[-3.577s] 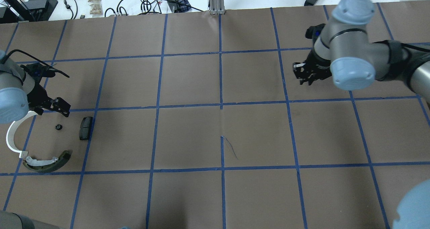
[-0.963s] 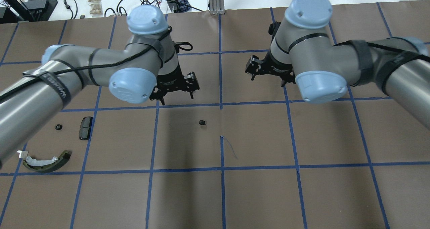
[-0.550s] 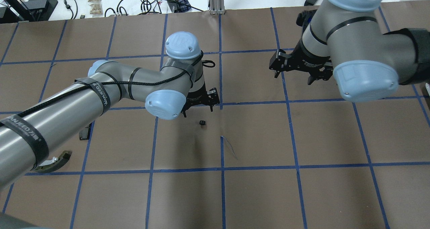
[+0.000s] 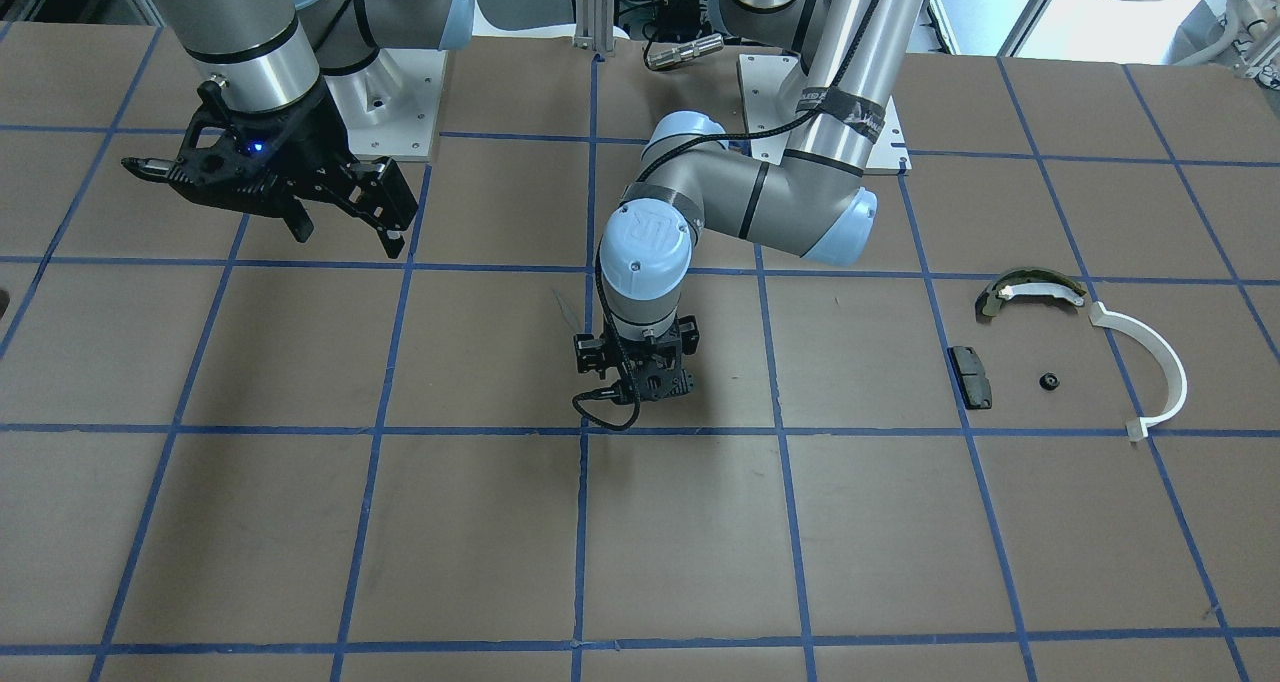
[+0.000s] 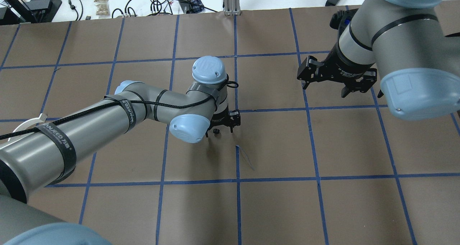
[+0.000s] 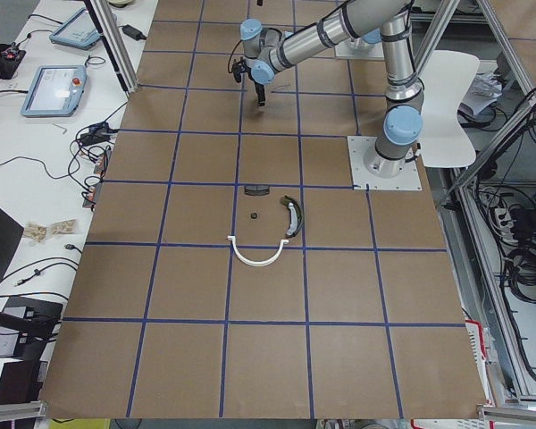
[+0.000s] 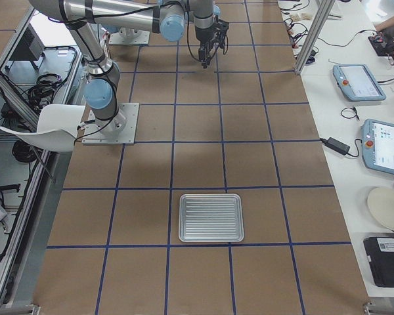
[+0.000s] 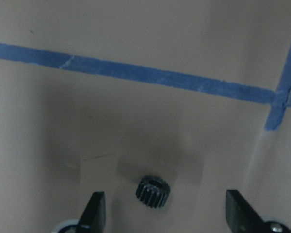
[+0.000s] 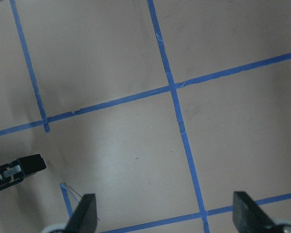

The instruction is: Place bearing gear from tray to pile

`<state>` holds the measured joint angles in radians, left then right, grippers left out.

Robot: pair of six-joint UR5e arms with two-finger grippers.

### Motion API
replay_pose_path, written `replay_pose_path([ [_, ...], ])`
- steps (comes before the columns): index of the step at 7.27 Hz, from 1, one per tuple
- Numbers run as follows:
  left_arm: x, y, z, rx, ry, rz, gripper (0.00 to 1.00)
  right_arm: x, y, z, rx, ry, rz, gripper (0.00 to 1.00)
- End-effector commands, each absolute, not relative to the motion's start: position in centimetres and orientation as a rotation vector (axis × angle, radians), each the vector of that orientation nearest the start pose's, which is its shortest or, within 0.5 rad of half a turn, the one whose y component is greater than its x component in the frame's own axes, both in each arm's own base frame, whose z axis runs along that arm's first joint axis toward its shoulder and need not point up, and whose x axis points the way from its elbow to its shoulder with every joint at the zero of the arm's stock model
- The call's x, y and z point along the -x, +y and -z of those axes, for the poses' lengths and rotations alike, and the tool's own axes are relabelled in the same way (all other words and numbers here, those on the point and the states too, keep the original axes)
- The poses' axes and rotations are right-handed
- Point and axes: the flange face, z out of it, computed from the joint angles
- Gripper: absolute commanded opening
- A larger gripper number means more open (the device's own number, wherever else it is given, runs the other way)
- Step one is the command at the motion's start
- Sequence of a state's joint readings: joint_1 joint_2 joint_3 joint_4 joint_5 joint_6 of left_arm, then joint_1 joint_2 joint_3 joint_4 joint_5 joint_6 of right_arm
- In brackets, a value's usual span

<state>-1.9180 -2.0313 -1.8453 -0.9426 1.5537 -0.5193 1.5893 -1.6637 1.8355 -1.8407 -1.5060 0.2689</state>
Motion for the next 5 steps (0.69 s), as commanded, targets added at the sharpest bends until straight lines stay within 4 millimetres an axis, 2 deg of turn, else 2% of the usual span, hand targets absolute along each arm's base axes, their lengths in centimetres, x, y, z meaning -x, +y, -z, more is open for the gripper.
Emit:
replay_pose_path([
  [1, 32.04, -48.76, -16.98, 0.261, 3.098, -0.153, 0.48, -14.81, -44.65, -42.91, -0.373, 3.045, 0.068, 1.00],
  [2, 32.01, -48.91, -17.10, 0.266, 3.100, -0.149, 0.42, -14.52, -44.48, -42.77, -0.320, 3.058, 0.024, 1.00],
  [3, 31.99, -49.12, -17.28, 0.285, 3.100, -0.142, 0.26, -14.55, -44.48, -42.77, -0.237, 3.063, 0.026, 1.00],
  [4, 31.79, -49.38, -17.51, 0.274, 3.112, -0.107, 0.08, -14.62, -44.47, -42.98, -0.231, 3.056, 0.030, 1.00],
  [5, 31.71, -49.70, -17.74, 0.274, 3.119, -0.086, 0.05, -14.36, -44.53, -43.16, -0.233, 3.075, 0.035, 1.00],
])
